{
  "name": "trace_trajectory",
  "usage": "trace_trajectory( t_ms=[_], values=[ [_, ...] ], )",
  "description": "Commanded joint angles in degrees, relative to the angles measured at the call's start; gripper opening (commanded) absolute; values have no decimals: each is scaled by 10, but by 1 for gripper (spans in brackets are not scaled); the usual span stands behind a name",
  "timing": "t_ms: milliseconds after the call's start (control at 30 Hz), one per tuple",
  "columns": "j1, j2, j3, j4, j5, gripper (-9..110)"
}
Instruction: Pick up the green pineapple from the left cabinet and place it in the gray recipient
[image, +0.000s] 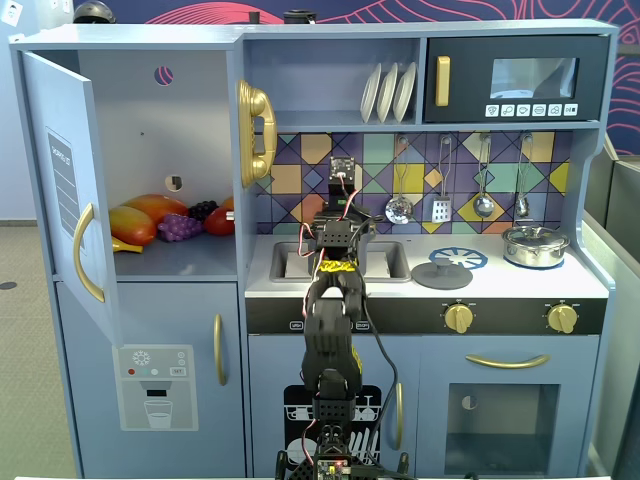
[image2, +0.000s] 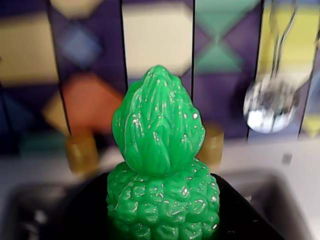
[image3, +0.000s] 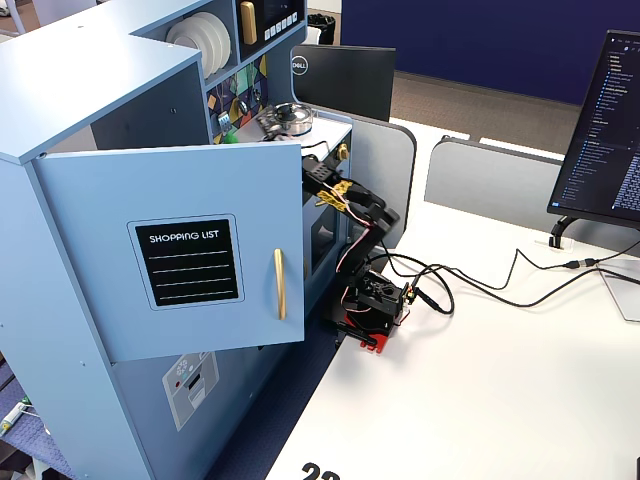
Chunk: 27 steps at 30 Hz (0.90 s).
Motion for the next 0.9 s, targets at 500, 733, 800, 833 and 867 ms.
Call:
trace_trajectory(
  t_ms=[500,733,800,833,867],
  values=[
    [28,243,-103,396,23,27],
    [54,483,183,556,0,21],
    [50,533,288,556,-5,18],
    [46,549,336,556,2,17],
    [39,559,381,553,11,16]
  ],
)
